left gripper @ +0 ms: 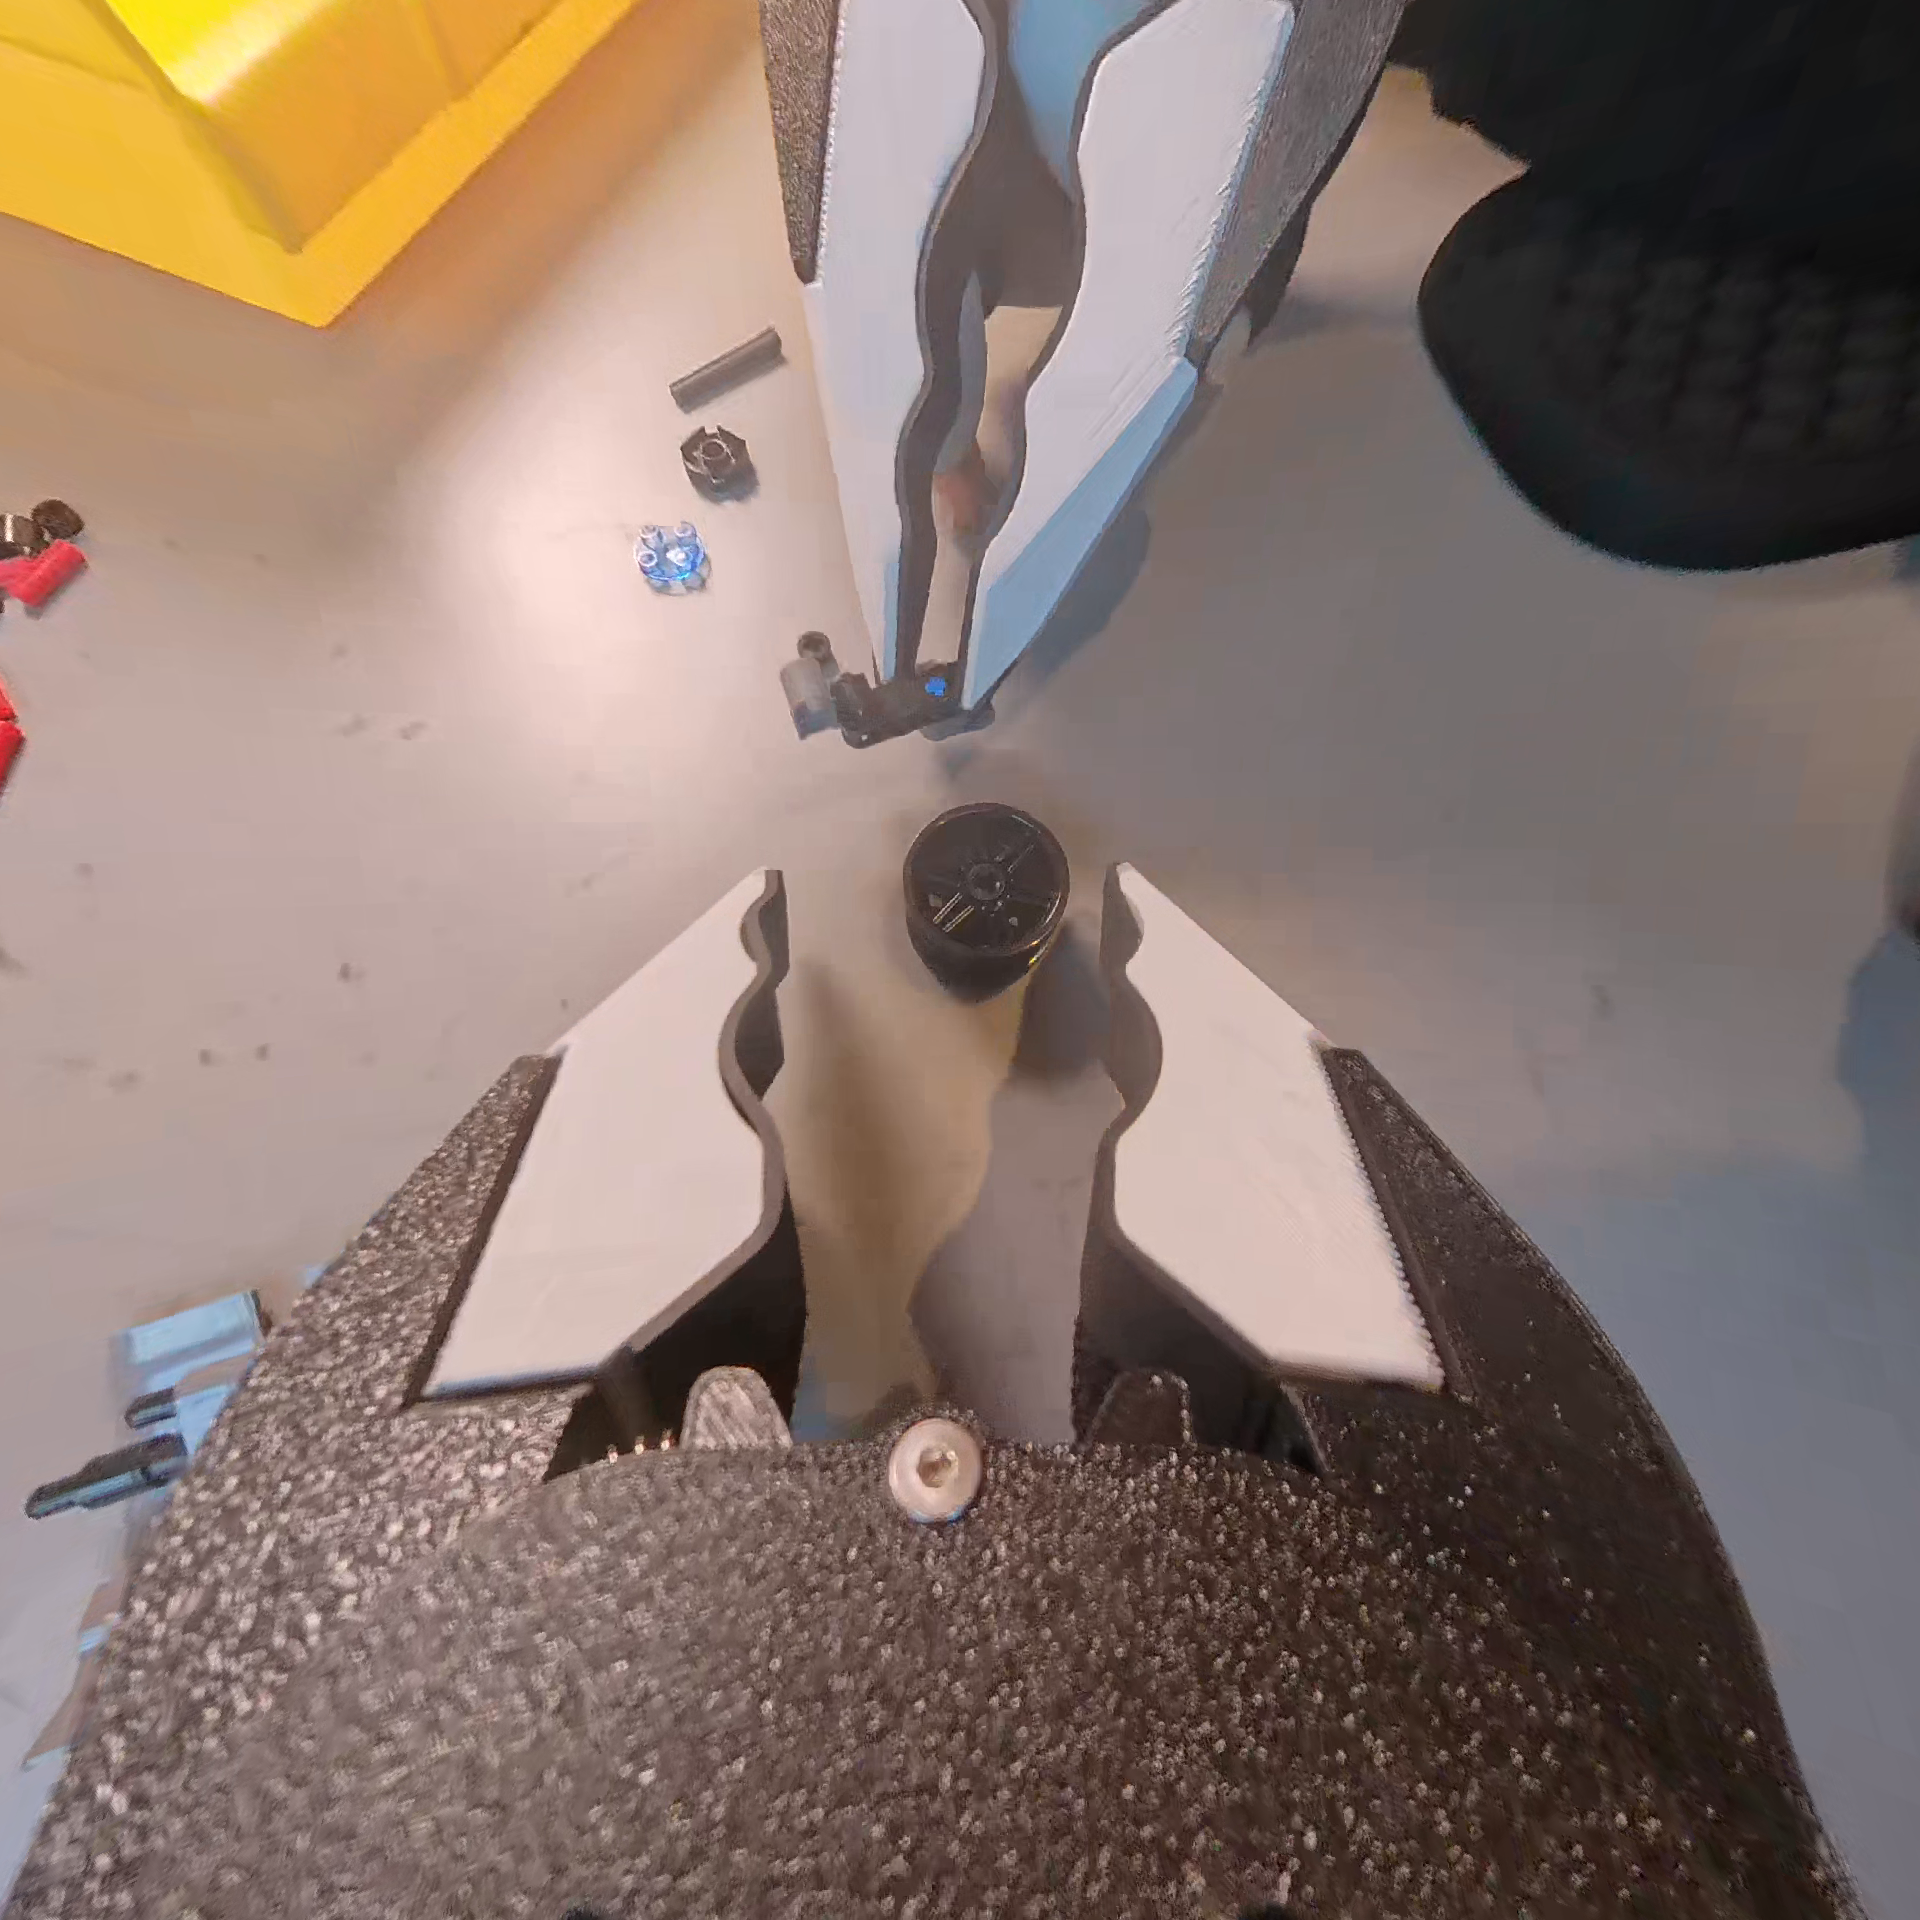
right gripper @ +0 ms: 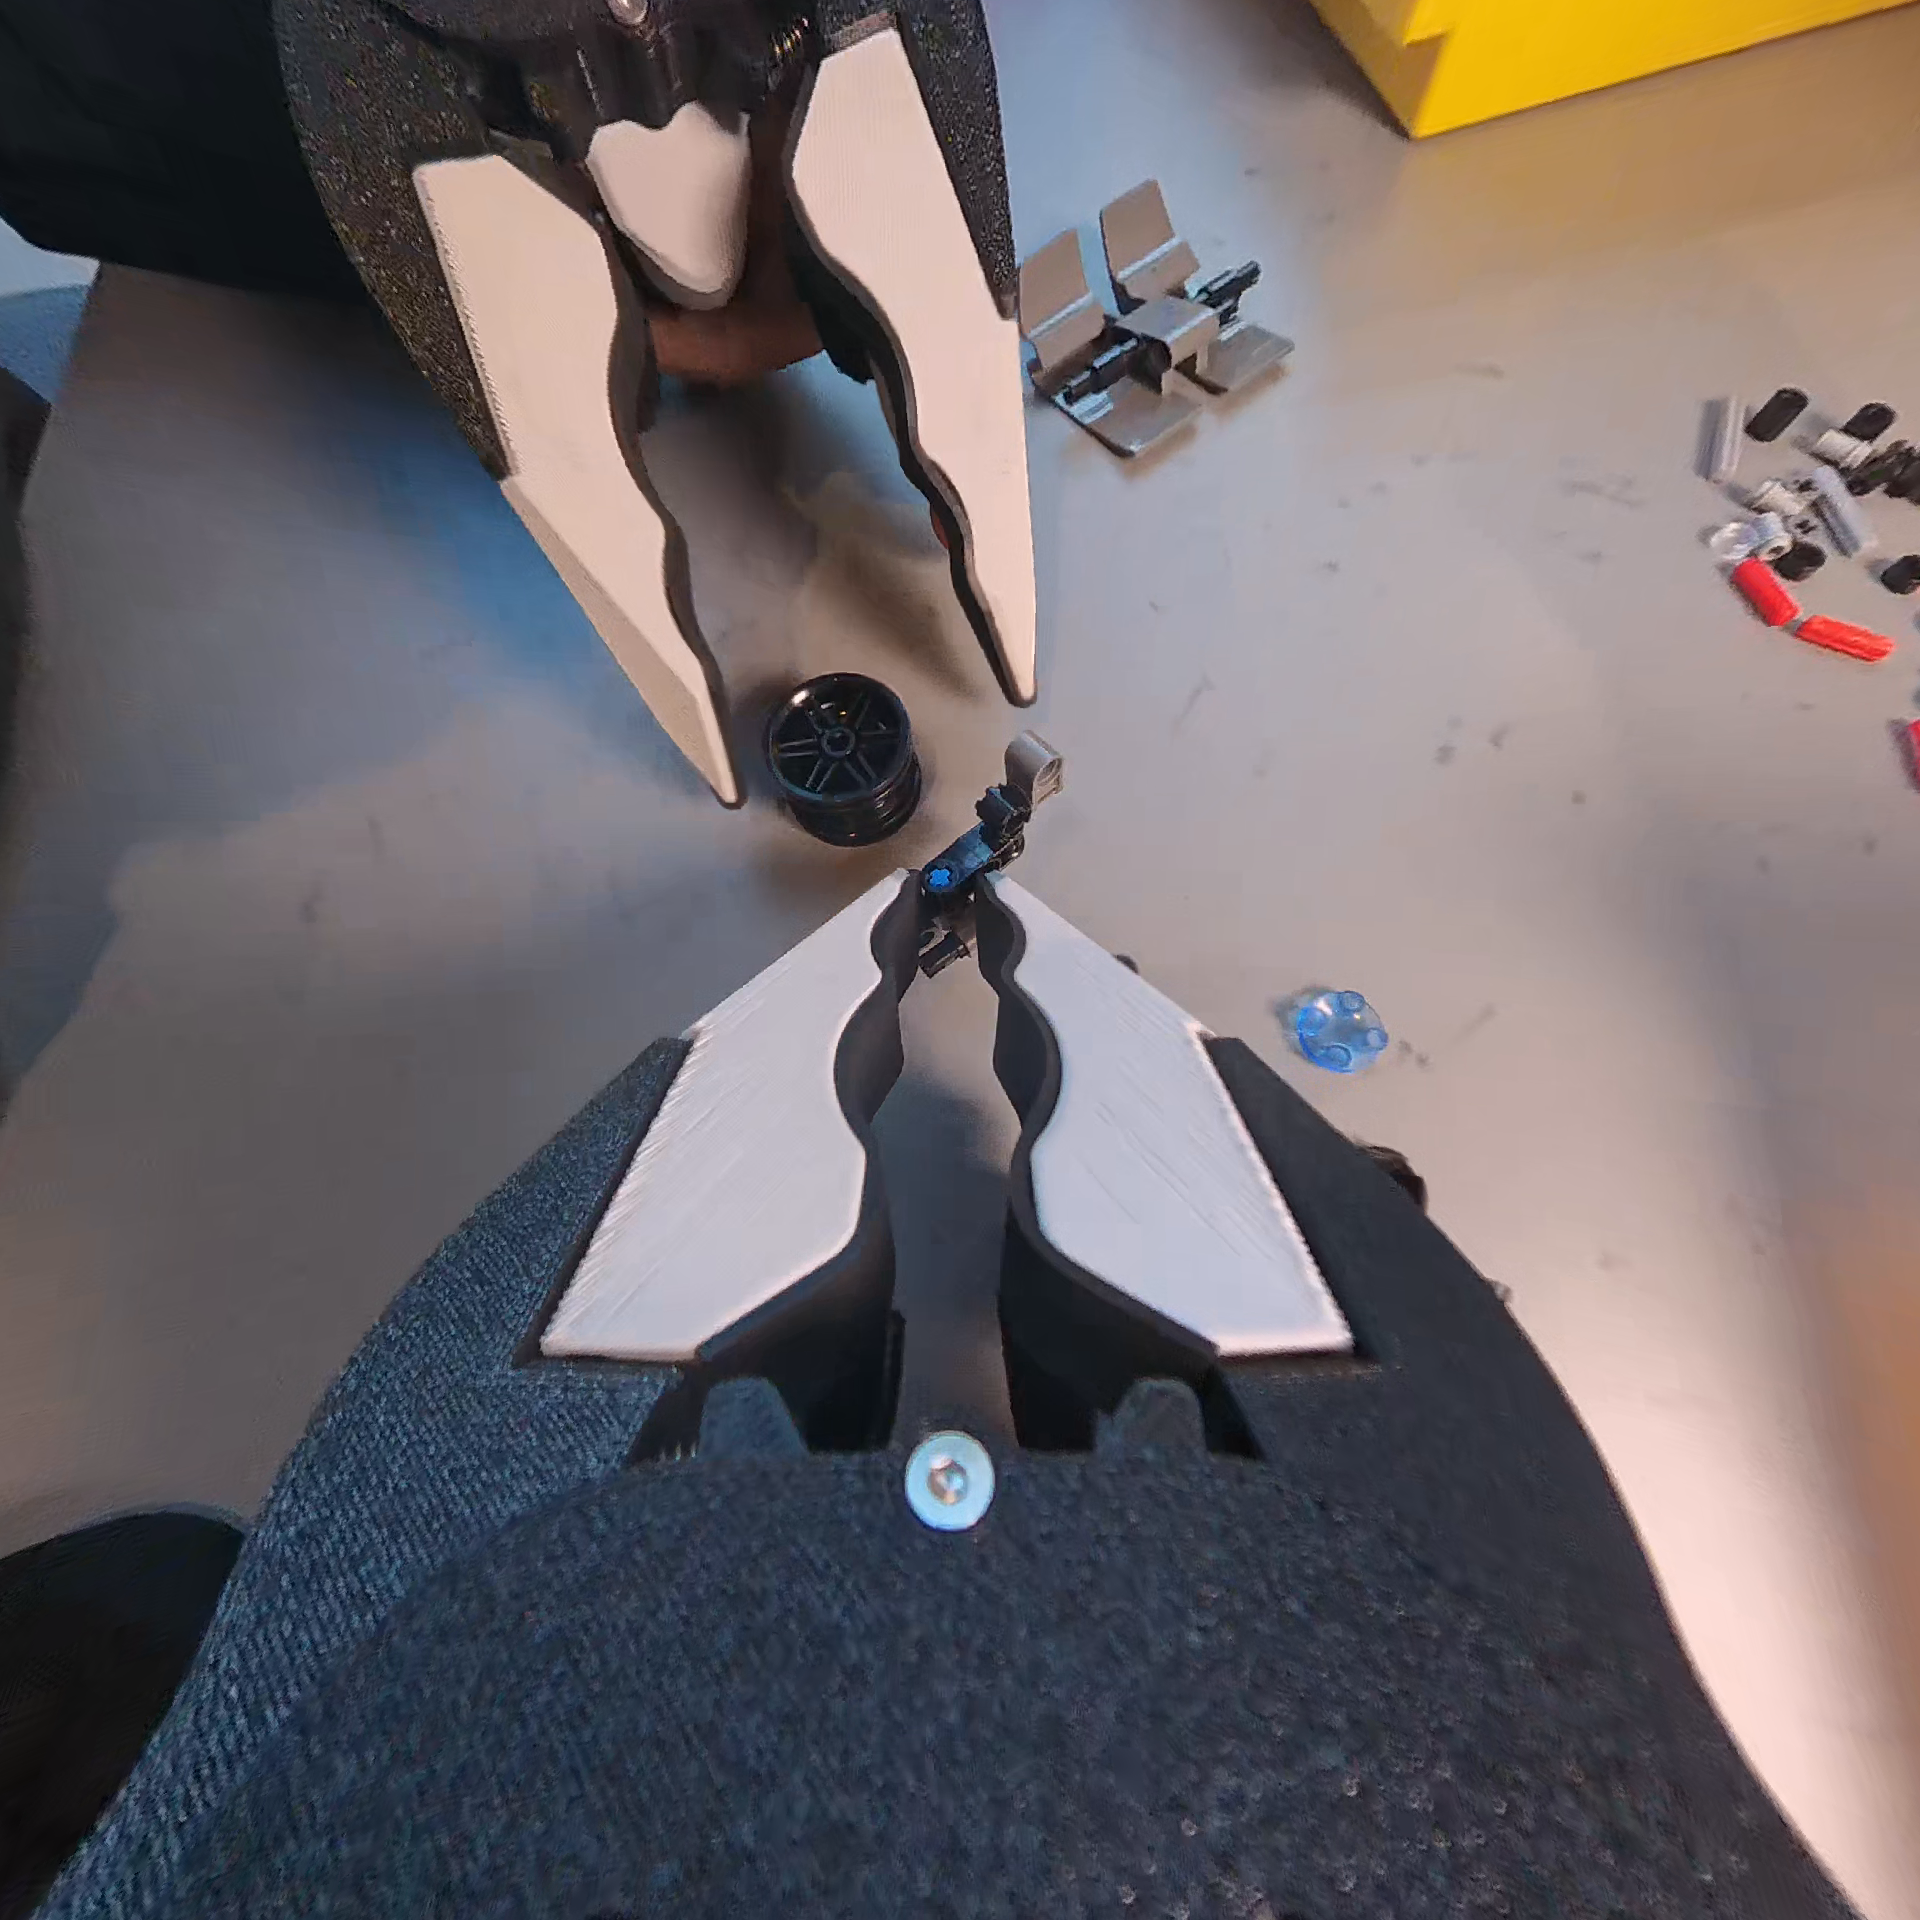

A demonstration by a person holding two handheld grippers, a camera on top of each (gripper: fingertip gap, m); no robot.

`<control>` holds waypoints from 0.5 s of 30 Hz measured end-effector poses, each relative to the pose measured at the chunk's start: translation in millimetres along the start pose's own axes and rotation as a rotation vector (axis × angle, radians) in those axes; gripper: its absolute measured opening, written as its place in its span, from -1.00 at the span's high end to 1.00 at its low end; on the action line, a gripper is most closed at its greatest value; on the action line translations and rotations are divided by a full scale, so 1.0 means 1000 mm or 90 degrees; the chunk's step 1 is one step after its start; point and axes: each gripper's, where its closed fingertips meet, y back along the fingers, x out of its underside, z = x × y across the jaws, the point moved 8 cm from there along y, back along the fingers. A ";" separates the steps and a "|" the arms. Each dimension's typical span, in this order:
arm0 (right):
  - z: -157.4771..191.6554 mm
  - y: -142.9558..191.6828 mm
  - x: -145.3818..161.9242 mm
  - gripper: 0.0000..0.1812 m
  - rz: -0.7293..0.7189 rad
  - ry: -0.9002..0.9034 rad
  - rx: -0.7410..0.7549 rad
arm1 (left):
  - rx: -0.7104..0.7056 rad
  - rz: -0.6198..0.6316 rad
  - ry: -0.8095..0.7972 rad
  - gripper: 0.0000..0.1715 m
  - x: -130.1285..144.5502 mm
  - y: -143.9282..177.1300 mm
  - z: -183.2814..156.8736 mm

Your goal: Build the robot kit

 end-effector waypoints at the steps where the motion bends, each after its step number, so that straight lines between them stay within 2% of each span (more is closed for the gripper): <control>1: 0.001 -0.001 0.000 0.89 0.002 0.003 0.001 | -0.016 0.018 -0.019 0.38 0.001 -0.002 0.000; 4: 0.002 -0.003 -0.001 0.89 0.014 0.008 0.012 | -0.029 0.037 -0.069 0.65 0.005 -0.002 -0.003; 10: 0.009 -0.011 -0.005 0.89 0.050 0.015 0.024 | -0.025 0.079 -0.061 0.65 0.019 0.020 0.007; 15: 0.012 -0.016 -0.008 0.89 0.069 -0.024 0.024 | -0.016 0.097 -0.051 0.65 0.034 0.039 0.014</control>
